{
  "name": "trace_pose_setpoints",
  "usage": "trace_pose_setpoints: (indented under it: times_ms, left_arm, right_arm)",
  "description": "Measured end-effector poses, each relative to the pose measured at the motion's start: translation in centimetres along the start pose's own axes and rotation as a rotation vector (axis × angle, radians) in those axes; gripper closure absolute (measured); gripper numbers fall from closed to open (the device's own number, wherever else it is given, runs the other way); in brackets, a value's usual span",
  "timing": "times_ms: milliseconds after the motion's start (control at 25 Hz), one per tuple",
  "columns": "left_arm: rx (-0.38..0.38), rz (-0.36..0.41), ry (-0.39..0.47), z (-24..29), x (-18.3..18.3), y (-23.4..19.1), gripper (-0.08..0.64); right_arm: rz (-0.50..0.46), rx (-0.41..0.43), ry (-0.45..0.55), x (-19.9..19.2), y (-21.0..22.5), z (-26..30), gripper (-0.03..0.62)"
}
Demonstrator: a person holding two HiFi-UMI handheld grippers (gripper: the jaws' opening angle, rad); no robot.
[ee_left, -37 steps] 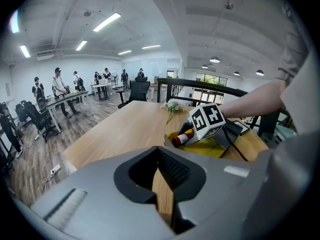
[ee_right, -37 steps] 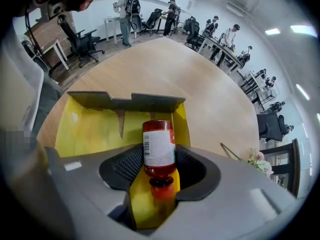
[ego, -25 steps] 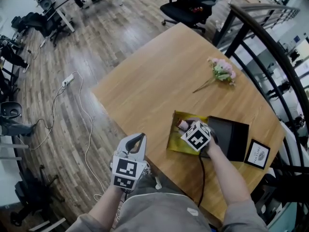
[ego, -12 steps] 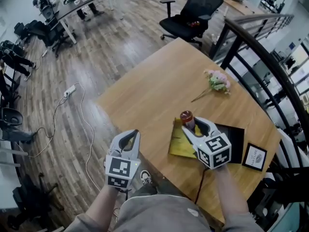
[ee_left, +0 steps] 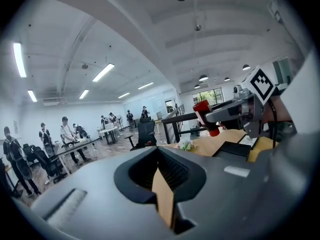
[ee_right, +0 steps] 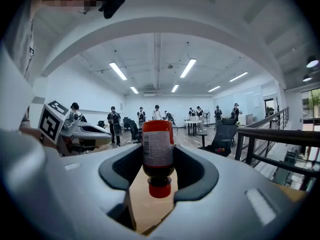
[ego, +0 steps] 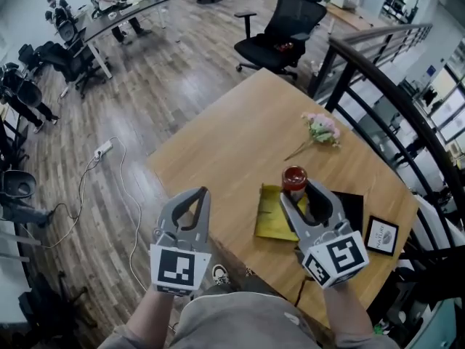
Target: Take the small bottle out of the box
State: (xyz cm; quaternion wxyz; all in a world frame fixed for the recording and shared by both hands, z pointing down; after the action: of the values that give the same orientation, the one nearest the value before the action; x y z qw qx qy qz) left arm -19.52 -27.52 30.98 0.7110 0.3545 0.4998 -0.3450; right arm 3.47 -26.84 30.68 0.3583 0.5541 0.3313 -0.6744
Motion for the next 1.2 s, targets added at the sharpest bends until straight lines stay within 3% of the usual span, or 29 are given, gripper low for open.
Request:
trace_pose_setpoints:
  times_ms: [200, 400, 600, 1200]
  left_arm:
    - [-0.031, -0.017, 0.065, -1.8, 1.6, 0.6, 0.560]
    - [-0.050, -0.067, 0.073, -3.3, 1.9, 0.6, 0.560]
    - [-0.064, -0.088, 0.067, -4.7, 2.0, 0.4, 0.560]
    - [-0.048, -0.097, 0.062, -5.2, 1.3, -0.1, 0.560]
  right_arm:
    - [0.026, -0.034, 0.102, 1.9, -1.5, -2.3, 0.388]
    - [0.041, -0.016, 0.150, 3.2, -3.1, -4.1, 0.388]
    - [-0.002, -0.003, 0.155, 3.4, -5.1, -5.6, 0.388]
    - [0.015, 0.002, 0.124, 2.4, -5.7, -5.0, 0.388]
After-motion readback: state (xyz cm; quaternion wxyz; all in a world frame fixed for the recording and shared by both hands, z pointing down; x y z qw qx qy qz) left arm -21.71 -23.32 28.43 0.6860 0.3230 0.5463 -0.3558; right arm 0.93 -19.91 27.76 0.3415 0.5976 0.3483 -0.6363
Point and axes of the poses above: the fingertips, and each gripper's own axes: z forward along the fingers, y to its right, x out of its top, the point moved 7 cm from there along -z, backward along the fingers, and after that the axes turned 6 degrees about -z, right-handed, at the moved point
